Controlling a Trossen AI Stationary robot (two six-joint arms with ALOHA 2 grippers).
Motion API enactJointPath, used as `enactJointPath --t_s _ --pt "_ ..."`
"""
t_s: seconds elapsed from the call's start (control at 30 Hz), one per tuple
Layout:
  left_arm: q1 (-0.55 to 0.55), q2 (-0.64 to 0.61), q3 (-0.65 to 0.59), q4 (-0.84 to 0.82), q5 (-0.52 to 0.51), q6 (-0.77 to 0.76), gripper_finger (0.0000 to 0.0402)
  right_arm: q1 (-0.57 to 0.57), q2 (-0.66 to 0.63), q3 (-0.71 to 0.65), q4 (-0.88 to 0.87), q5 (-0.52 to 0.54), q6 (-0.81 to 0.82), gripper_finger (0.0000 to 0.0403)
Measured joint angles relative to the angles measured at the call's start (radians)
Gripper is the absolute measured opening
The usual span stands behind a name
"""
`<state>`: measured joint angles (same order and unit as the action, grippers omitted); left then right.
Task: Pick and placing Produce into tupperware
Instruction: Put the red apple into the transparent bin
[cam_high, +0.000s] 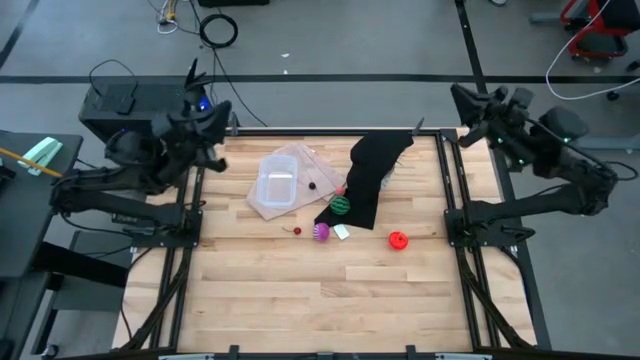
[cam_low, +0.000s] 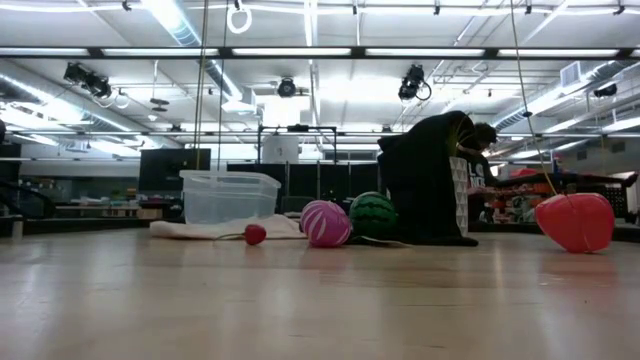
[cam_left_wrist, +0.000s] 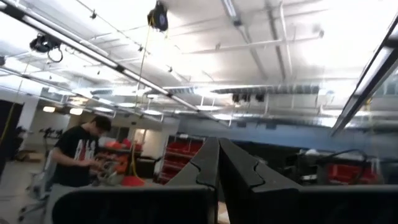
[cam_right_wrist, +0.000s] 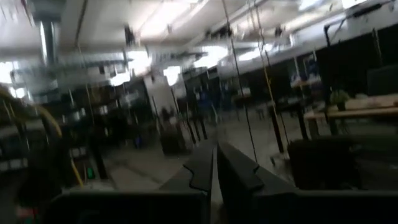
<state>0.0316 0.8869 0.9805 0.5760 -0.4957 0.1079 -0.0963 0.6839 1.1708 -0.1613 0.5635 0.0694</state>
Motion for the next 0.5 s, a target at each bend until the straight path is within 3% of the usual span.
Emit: enactJointPath --t_s 0.13,0.5 --pt "0.001 0.064 0.058 0.001 0.001 -0.002 0.0017 -0.009 0.006 0.069 -0.147 -0.034 0.015 0.0030" --pt "-0.002 0.123 0.081 0.011 0.002 -0.079 0.0018 -0.008 0.029 0.077 -0.211 -0.052 0.014 0.0030"
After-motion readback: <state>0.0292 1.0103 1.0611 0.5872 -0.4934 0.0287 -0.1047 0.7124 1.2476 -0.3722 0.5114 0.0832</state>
